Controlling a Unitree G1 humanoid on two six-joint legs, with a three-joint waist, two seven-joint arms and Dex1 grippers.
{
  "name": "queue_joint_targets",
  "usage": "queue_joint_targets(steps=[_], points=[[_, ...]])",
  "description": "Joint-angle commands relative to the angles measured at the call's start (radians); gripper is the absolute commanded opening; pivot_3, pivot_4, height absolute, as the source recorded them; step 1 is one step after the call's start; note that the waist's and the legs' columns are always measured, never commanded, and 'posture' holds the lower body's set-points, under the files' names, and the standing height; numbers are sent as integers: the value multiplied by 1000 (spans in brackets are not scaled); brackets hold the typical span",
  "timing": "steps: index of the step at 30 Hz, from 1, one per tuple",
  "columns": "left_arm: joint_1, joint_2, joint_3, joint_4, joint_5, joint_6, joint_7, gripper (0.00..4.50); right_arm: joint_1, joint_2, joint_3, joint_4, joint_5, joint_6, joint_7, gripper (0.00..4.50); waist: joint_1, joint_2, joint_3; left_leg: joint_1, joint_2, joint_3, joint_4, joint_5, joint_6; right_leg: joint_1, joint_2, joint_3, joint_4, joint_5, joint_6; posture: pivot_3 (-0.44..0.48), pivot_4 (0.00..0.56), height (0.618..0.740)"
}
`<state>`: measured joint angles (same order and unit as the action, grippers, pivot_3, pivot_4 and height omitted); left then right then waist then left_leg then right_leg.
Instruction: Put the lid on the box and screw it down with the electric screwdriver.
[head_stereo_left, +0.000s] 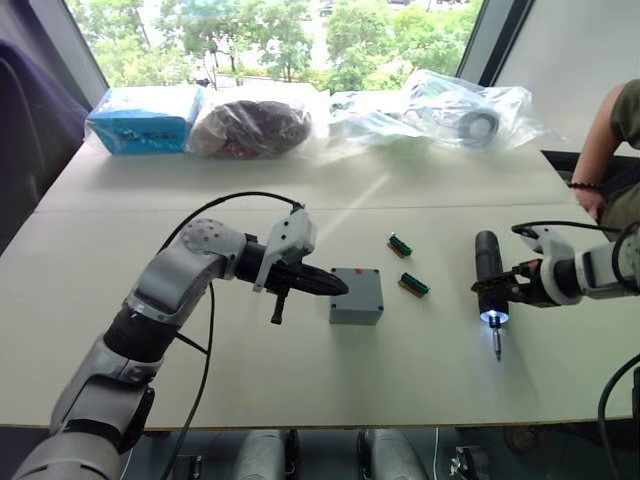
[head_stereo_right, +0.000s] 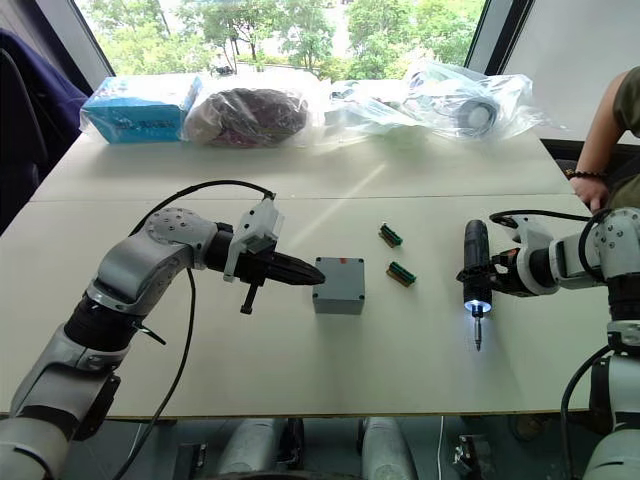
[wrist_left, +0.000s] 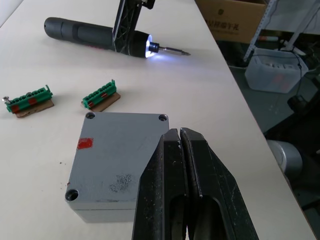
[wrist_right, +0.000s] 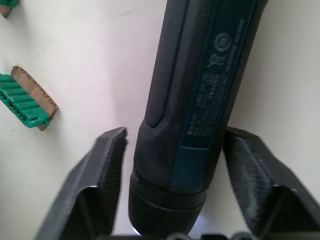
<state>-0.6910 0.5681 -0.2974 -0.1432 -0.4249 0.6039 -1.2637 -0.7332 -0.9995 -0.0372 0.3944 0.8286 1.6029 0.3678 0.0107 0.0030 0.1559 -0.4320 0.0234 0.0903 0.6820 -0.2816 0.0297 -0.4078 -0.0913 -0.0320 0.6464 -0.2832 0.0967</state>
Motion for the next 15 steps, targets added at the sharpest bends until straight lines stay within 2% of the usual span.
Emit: queue_joint_targets(steps=[1, 8, 12, 15], points=[[-3, 10, 28, -23, -6, -9, 8, 0, 2, -24, 29, -13, -88, -47, 36, 4453, 2, -1, 0, 0, 0, 0, 0, 0, 0, 0, 0, 0, 0, 0, 0, 0, 150, 740], [-24, 32, 100, 42, -24, 15, 37, 0, -78, -74, 15, -91, -134, -136, 182, 4453, 0, 0, 0, 0, -1, 0, 1, 0, 0, 0, 0, 0, 0, 1, 1, 0, 150, 740], [-40, 47, 144, 101, -21, 19, 50, 0, -122, -96, -36, -209, -105, -151, 256, 4453, -3, 1, 1, 0, 1, 0, 0, 0, 0, -1, 1, 0, 0, 1, 1, 0, 150, 740], [-50, 42, 162, 138, -18, 19, 65, 0, -81, -80, -86, -348, -63, -158, 296, 4453, -2, 0, 1, 0, 3, 0, 0, 0, 0, -1, 3, 0, 0, 1, 1, 0, 150, 740]])
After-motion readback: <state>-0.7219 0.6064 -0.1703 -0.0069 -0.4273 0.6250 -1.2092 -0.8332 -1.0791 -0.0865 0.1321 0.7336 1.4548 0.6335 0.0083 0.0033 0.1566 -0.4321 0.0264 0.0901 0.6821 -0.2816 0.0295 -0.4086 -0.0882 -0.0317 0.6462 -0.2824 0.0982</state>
